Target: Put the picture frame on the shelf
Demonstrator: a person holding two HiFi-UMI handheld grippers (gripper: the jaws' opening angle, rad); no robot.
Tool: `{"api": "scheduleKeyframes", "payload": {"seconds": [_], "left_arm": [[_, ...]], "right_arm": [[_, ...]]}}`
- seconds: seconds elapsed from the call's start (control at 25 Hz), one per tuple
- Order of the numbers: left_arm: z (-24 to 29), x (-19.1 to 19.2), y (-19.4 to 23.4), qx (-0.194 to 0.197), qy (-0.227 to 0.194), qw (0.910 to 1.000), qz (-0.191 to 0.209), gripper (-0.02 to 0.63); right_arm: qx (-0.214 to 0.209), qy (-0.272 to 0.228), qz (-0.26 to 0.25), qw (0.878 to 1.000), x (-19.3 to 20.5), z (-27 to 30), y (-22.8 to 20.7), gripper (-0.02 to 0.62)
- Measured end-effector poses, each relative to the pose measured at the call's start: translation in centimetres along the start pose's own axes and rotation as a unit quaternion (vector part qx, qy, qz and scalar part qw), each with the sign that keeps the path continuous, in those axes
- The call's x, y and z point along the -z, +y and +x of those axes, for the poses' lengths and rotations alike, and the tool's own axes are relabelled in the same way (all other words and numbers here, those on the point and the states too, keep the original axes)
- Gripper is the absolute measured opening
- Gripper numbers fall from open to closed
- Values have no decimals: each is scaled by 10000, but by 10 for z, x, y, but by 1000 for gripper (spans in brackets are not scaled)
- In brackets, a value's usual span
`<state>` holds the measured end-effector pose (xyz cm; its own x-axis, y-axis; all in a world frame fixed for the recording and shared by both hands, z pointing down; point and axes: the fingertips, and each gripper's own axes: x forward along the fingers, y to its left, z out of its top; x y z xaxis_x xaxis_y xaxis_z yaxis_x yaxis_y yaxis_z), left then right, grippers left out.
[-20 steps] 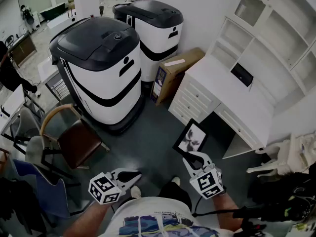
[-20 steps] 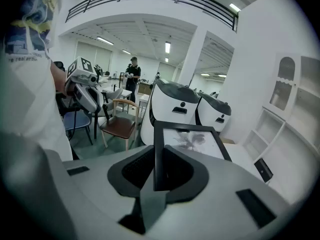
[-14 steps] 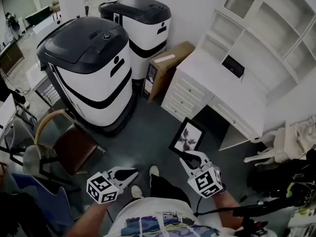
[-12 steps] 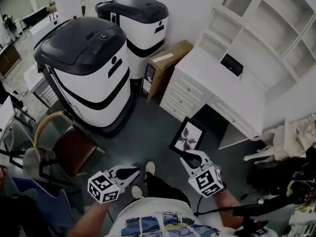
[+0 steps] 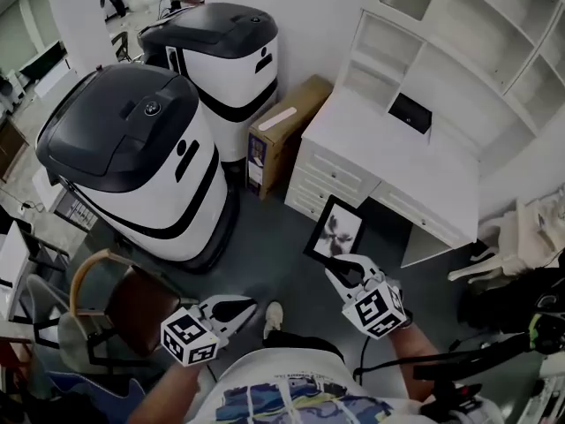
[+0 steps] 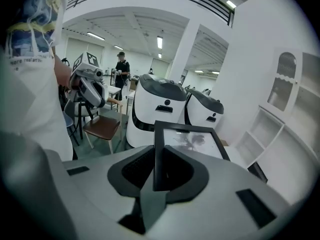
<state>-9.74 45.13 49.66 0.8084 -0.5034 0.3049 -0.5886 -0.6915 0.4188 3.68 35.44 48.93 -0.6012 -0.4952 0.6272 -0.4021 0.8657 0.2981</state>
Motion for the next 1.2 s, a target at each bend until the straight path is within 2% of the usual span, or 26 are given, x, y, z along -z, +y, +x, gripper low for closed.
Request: {"api": "scheduleKeyframes", "payload": {"seconds": [0.28,0.44,0.64,0.92,1.04,1.2], "left_arm": [[51,-70,58,104,-88,9991,404,14],[73,-90,74,501,132,9967,624,14],[99,-119,123,1014,280,9918,729,14],[118,-171,172,1865,553,9746,1110,14],[127,-184,193,2032,652,9697,1187,14],[138,-198,214,2070,597,9707,1066,14]], "right_arm": [[134,-55,-224,9996,-18,35,-84,86],[179,61,-107,9998,-22,51,-109,86],[321,250,-53,9992,-33,82,-150,86],[542,424,41,9976,-65,111,-203,86],[583,486,0,9971,-70,121,-225,86],[543,582,-66,9968,-70,129,-254,86]]}}
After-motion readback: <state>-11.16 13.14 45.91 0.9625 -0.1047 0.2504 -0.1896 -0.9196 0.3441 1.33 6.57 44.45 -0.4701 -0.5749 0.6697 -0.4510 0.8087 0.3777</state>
